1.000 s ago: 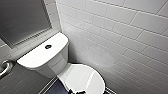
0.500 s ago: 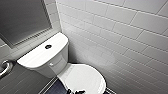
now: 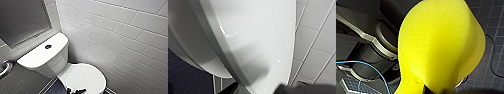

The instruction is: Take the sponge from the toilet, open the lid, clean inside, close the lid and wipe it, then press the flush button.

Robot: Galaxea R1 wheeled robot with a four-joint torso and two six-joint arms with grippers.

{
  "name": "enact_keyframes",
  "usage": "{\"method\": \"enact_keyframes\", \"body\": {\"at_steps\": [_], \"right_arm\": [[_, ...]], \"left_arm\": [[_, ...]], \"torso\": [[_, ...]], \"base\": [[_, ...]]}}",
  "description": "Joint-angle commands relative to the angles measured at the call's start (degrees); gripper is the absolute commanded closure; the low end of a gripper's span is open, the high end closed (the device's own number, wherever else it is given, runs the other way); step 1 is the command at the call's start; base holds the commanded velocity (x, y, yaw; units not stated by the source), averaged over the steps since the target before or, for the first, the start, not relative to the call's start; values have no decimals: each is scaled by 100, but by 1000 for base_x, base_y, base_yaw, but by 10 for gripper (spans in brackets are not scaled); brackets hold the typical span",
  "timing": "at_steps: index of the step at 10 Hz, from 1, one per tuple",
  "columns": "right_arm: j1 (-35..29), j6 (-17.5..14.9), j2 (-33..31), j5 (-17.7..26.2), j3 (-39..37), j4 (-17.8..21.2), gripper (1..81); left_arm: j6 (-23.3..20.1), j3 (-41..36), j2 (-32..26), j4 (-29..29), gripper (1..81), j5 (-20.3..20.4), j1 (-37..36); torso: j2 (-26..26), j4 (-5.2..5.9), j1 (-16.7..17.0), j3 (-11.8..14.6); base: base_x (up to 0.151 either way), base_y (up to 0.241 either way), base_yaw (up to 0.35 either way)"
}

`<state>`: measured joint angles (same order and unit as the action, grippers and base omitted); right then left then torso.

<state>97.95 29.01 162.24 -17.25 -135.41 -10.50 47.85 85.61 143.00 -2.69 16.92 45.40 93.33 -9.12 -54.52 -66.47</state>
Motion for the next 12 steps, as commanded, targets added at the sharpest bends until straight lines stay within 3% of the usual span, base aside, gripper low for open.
{"method": "enact_keyframes", "body": {"at_steps": [1, 2, 3, 5, 8, 12], "right_arm": [[239, -1, -93, 451, 34, -111, 811], [239, -10, -93, 451, 34, -111, 811], [239, -1, -85, 451, 25, -111, 811], [230, -1, -76, 451, 51, -111, 811], [230, -1, -67, 451, 34, -102, 811], [239, -1, 12, 451, 25, -102, 811]], "left_arm": [[232, -536, -112, 357, 10, 646, -817], [452, -590, -174, 349, 10, 689, -817], [698, -659, -261, 349, 10, 917, -817], [1541, -835, -490, 357, 10, 1190, -826], [2403, -976, -771, 279, 10, 1243, -791], [2729, -1441, -1167, 304, 10, 1629, -818]], "torso": [[0, 0, 0, 174], [0, 0, 0, 320], [-2, 0, 0, 64], [0, 0, 0, 227], [0, 0, 0, 252], [0, 0, 0, 252]], "base": [[0, 0, 0], [0, 0, 0], [0, 0, 0], [0, 0, 0], [0, 0, 0], [0, 0, 0]]}}
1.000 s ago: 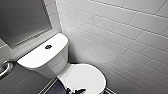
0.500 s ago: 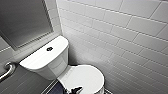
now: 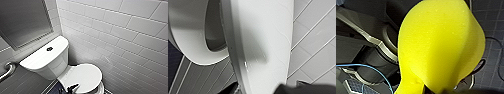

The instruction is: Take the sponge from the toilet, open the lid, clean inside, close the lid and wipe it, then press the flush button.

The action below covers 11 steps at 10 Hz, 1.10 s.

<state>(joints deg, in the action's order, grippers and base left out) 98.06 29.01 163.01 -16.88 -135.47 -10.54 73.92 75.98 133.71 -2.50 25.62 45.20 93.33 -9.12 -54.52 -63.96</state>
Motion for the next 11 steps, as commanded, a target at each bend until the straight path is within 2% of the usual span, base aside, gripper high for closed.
{"method": "enact_keyframes", "body": {"at_steps": [1, 5, 8, 11], "right_arm": [[236, -9, -56, 414, 31, -106, 811], [289, -10, -38, 414, 5, -106, 811], [341, -10, -38, 396, 31, -114, 811], [482, -10, -38, 335, -13, -88, 811]], "left_arm": [[140, -627, -378, 276, 10, 944, -806], [288, -1067, -757, 276, 10, 1147, -850], [781, -1015, -1012, 329, 10, 1322, -859], [931, -849, -1188, 329, 10, 1471, -833]], "torso": [[0, 0, 0, 0], [0, 0, 0, 0], [0, 0, 0, 0], [0, 0, 0, 0]], "base": [[0, 0, 0], [0, 0, 0], [0, 0, 0], [0, 0, 0]]}}
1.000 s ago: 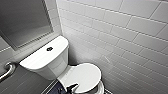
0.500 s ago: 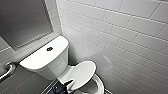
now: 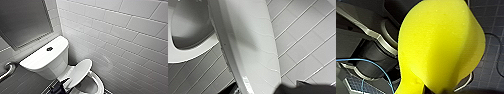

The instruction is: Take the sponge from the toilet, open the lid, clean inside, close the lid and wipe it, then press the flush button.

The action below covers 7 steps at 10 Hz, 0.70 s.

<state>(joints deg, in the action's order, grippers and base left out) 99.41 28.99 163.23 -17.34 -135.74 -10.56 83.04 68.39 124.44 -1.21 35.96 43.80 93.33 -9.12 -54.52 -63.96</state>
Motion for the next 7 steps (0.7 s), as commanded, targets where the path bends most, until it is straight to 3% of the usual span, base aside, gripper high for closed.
{"method": "enact_keyframes", "body": {"at_steps": [1, 7], "right_arm": [[391, -7, -51, 371, -30, -78, 811], [461, 1, -16, 345, -127, -61, 811]], "left_arm": [[62, -71, -314, 200, 10, 552, -719], [379, 789, -612, 270, 10, 649, -754]], "torso": [[0, 0, 0, 0], [0, 0, 0, 2]], "base": [[0, 0, 0], [0, 0, 0]]}}
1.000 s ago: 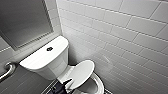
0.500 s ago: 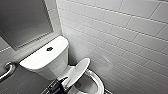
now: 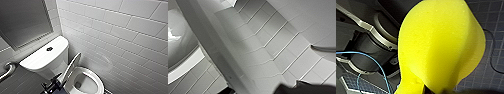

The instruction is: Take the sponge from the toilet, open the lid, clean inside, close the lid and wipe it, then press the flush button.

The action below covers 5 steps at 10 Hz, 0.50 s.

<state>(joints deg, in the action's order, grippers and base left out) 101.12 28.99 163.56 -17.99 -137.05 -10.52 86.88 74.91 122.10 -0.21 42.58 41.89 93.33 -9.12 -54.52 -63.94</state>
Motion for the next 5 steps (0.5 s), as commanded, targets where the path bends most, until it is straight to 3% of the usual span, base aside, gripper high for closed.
{"method": "enact_keyframes", "body": {"at_steps": [1, 5], "right_arm": [[299, 1, -49, 411, 4, -82, 811], [343, -7, -40, 411, 4, -108, 811]], "left_arm": [[-4, 313, -483, 197, 10, -4, -519], [4, 1306, -669, 389, 10, 144, -177]], "torso": [[0, 0, 0, 0], [0, 0, 0, 0]], "base": [[0, 0, 0], [0, 0, 0]]}}
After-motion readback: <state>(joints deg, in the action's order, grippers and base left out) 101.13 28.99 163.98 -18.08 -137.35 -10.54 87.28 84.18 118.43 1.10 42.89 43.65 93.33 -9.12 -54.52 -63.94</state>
